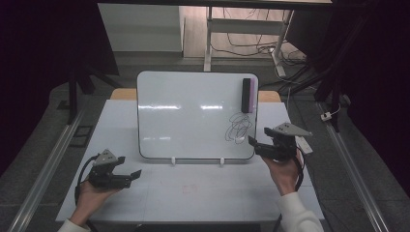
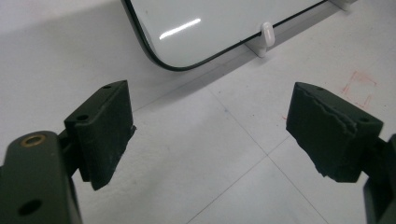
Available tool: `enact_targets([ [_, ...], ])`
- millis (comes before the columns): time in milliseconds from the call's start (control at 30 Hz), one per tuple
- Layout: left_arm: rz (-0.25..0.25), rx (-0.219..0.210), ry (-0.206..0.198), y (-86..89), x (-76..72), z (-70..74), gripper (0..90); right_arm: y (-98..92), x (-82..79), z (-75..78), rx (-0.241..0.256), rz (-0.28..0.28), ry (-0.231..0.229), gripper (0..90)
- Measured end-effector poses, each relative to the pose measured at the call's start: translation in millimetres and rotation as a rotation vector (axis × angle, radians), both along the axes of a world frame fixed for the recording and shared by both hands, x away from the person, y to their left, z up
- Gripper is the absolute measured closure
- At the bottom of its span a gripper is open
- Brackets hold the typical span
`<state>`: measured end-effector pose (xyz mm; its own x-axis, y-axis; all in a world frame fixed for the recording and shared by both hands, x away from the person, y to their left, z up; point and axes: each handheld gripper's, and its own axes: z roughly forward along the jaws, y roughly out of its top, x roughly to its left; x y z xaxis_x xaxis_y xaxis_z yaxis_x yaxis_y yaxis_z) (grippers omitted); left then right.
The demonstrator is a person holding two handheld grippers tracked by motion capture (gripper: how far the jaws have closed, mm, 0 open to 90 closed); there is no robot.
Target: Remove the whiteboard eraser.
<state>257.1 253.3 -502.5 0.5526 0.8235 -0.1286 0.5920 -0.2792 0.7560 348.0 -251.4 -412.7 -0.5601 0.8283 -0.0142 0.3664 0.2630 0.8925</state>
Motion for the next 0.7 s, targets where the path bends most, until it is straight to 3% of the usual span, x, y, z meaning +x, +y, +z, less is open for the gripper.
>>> enact_targets([
  [333, -0.004, 0.003, 0.008, -1.6, -0.3, -0.7, 15.1, 22.1, 31.3, 24.5, 0.001, -0.085, -0.05, 30.9],
  [700, -0.007, -0.01, 0.018, 1.6, 0.5, -2.2, 14.8, 50.3, 55.6, 44.6, -0.059, -0.169, -0.097, 36.1],
])
